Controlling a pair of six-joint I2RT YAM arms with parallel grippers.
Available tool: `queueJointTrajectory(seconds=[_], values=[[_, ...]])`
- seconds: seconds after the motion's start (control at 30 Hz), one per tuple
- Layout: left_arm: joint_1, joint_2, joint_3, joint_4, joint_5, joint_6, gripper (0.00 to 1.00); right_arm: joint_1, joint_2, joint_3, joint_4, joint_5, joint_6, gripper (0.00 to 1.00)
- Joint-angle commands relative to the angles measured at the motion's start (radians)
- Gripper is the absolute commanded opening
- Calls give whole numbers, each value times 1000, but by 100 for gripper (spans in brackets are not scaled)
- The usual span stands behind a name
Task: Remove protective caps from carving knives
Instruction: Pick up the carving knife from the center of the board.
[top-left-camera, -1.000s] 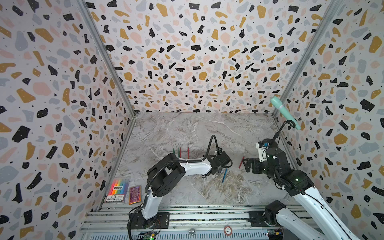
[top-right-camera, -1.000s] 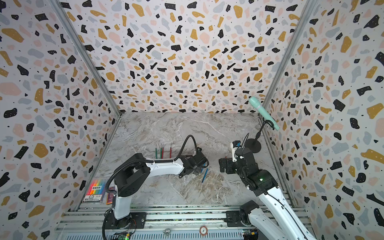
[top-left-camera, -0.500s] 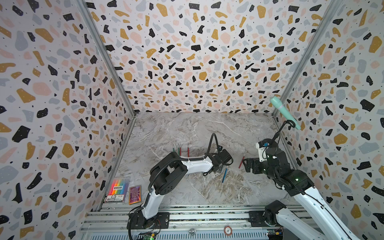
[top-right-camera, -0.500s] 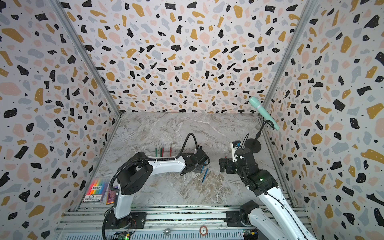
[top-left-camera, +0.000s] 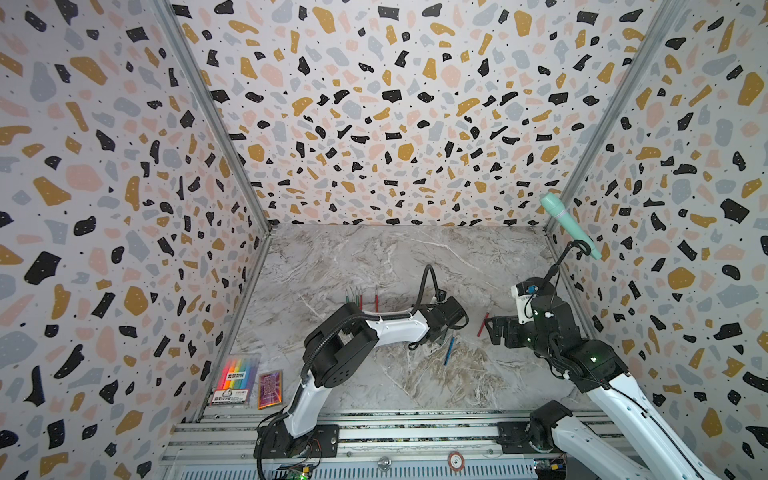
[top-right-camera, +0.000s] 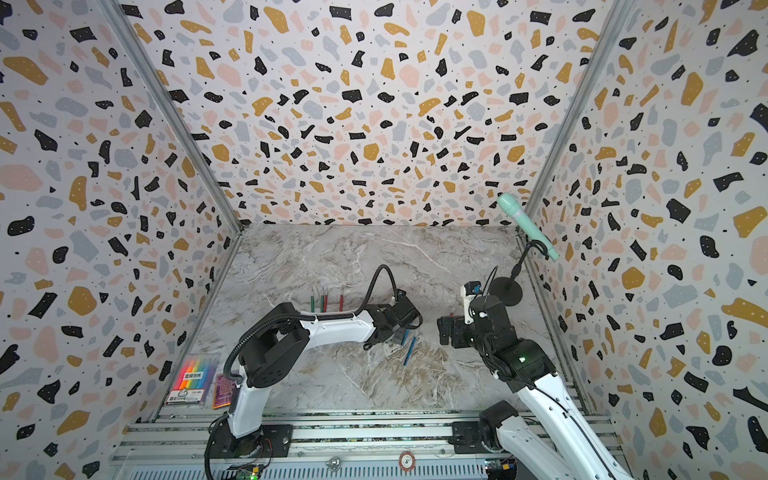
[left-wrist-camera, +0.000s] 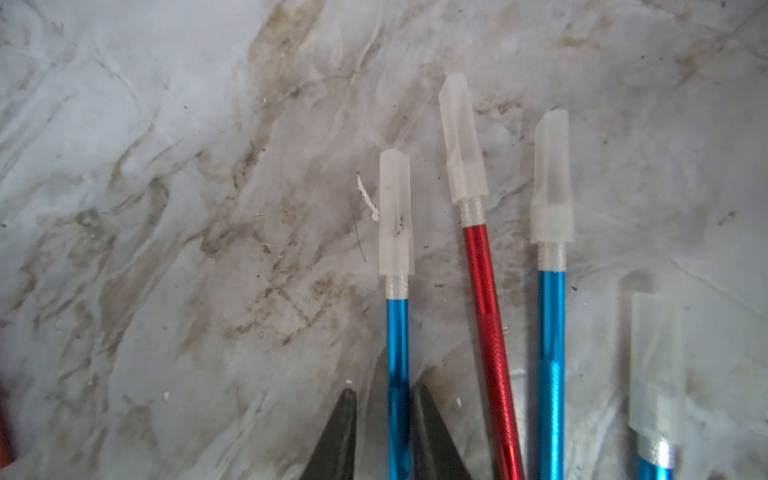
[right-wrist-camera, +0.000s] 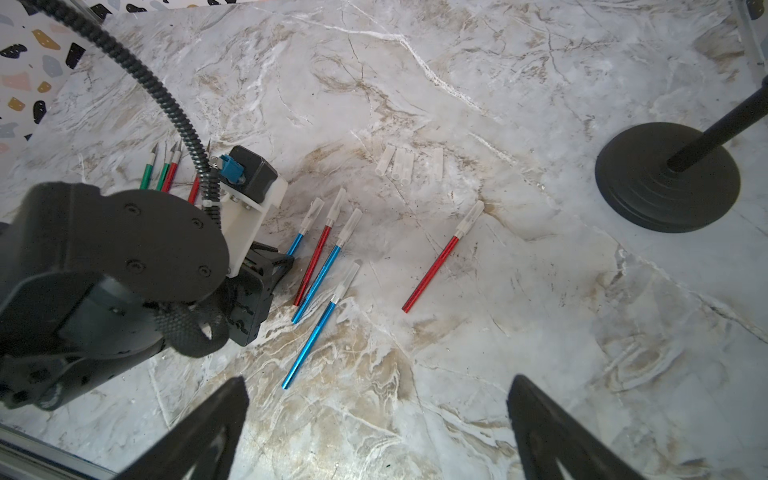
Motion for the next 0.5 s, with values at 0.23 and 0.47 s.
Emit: queueJointTrajectory(seconds=[0.23,0.47], values=[[11,66,-13,-114,24,8,18,4,-10,-6,15,0,7,99],[13,64,-38,-109,26,11,12,4,-9,-6,15,2,7,99]])
